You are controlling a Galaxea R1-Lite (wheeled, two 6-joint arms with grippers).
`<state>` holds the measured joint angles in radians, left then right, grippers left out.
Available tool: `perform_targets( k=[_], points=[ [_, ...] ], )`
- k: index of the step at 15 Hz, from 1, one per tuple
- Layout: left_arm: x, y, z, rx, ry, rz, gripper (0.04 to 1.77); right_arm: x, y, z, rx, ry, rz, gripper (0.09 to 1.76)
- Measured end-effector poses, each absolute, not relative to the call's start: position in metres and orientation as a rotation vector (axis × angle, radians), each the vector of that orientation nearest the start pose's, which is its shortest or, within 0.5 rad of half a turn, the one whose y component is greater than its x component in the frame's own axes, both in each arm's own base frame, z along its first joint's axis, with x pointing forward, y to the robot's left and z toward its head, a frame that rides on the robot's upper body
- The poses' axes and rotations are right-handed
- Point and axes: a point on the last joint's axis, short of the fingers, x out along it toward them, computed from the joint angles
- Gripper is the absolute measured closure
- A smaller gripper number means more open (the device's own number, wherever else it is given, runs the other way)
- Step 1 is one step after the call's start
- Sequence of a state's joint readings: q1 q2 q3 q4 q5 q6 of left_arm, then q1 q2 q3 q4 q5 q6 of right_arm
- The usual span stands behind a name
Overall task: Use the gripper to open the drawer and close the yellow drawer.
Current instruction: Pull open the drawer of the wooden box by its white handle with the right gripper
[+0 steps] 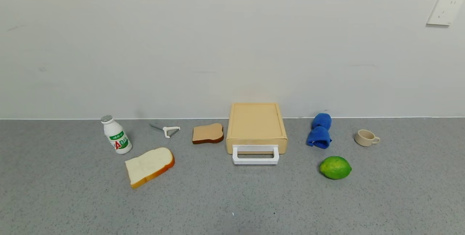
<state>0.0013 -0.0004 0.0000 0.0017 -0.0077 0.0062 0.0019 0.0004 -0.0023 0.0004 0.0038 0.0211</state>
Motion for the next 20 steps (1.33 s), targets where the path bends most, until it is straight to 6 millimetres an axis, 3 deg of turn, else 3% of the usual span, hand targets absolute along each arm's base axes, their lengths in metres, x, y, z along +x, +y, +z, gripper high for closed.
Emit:
perform_targets(
  k=[4, 7, 10, 15, 20],
  points=[
    [-0.023, 0.000, 0.075, 0.006, 0.001, -0.006, 0.09, -0.030, 0.000, 0.091, 0.021, 0.033, 0.004, 0.14],
    [-0.023, 0.000, 0.075, 0.006, 0.001, -0.006, 0.09, -0.032, 0.000, 0.123, 0.020, 0.070, 0.013, 0.14],
    [-0.023, 0.000, 0.075, 0.006, 0.001, -0.006, 0.09, -0.016, 0.000, 0.162, 0.020, 0.142, 0.024, 0.14],
    [-0.023, 0.000, 0.075, 0.006, 0.001, -0.006, 0.09, 0.048, 0.002, 0.234, 0.020, 0.266, 0.051, 0.14],
    [-0.023, 0.000, 0.075, 0.006, 0.001, -0.006, 0.09, 0.145, 0.018, 0.265, 0.013, 0.428, 0.142, 0.14]
  ],
)
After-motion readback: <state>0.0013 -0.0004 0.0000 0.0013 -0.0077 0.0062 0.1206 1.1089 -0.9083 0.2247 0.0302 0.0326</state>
